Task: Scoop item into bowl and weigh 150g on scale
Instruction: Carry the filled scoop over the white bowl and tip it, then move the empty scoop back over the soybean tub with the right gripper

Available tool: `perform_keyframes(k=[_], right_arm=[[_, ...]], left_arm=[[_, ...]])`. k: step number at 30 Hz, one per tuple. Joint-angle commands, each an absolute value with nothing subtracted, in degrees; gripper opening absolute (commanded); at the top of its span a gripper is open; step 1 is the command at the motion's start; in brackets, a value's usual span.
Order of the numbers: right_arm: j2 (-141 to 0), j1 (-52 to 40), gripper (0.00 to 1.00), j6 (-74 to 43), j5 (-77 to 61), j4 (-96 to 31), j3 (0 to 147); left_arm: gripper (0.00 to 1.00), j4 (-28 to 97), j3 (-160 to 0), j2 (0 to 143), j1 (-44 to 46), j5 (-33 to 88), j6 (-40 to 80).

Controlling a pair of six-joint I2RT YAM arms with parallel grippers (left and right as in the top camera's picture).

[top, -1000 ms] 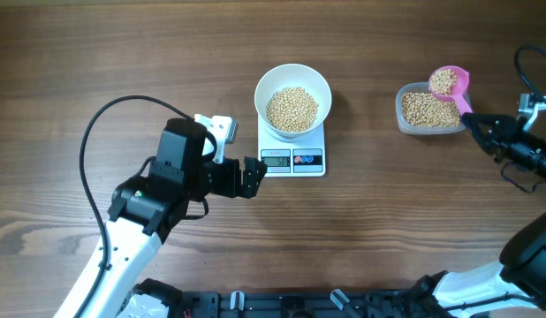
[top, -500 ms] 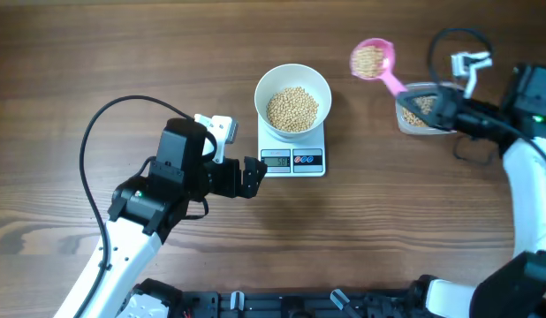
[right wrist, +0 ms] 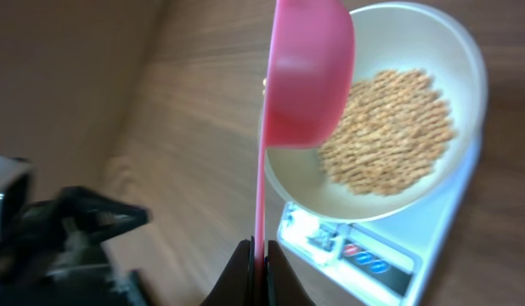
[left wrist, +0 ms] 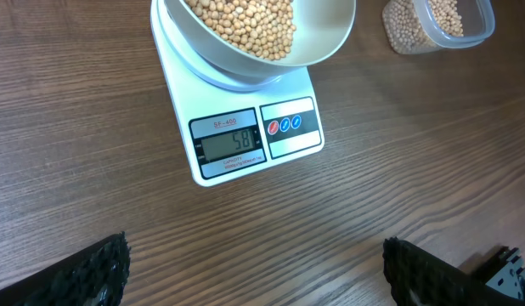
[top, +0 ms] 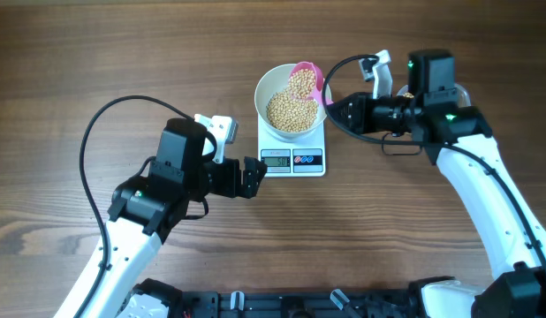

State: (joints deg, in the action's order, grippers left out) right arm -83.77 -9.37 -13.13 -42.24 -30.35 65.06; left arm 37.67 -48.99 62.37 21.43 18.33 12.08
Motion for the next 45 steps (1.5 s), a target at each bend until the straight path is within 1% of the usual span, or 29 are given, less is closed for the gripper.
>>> perform_keyframes(k=[1, 8, 11, 13, 14, 17, 21, 27, 32, 35, 43, 45], right_arm=[[-82.81, -10.94, 0.04, -6.44, -32.53, -28.6, 65.23], [-82.81, -14.39, 0.04, 3.29, -24.71, -26.81, 65.23], [-82.81, -15.57, 0.04, 5.48, -21.61, -26.85, 65.23], [-82.83, -16.21, 0.04, 8.67, -21.12, -26.83, 65.23], [-82.83, -16.88, 0.04, 12.19, -20.27, -26.87, 65.23], [-82.83, -18.41, 0.04, 15.77, -14.13, -26.98, 65.23], [-82.83, -19.86, 0.04, 20.58, -13.32, -26.96, 65.23], [-82.83, -22.65, 0.04, 27.11, -4.91, -26.35, 65.23], [-82.78, -24.1, 0.04, 31.09, -3.42, -23.4, 65.23], [-82.59, -24.58, 0.04, 31.11, -3.42, -21.5, 65.23], [-82.59, -24.58, 0.04, 31.53, -2.7, -22.5, 65.23], [-82.59, -24.58, 0.04, 31.31, -0.25, -23.55, 65.23]], left_arm=[[1.0, 37.5, -48.77, 62.37, 21.65, 18.55, 11.11], [1.0, 37.5, -48.77, 62.37, 21.65, 18.57, 11.11], [1.0, 37.5, -48.77, 62.37, 21.65, 18.57, 11.11], [1.0, 37.5, -48.77, 62.37, 21.65, 18.57, 11.11], [1.0, 37.5, -48.77, 62.37, 21.65, 18.55, 11.11], [1.0, 37.5, -48.77, 62.37, 21.65, 18.57, 11.11], [1.0, 37.5, -48.77, 62.37, 21.65, 18.55, 11.11], [1.0, 37.5, -48.77, 62.37, 21.65, 18.55, 11.11], [1.0, 37.5, -48.77, 62.37, 21.65, 18.57, 11.11], [1.0, 37.5, -48.77, 62.37, 21.65, 18.57, 11.11], [1.0, 37.5, -48.77, 62.37, 21.65, 18.57, 11.11], [1.0, 37.5, -48.77, 62.37, 21.65, 18.55, 11.11]])
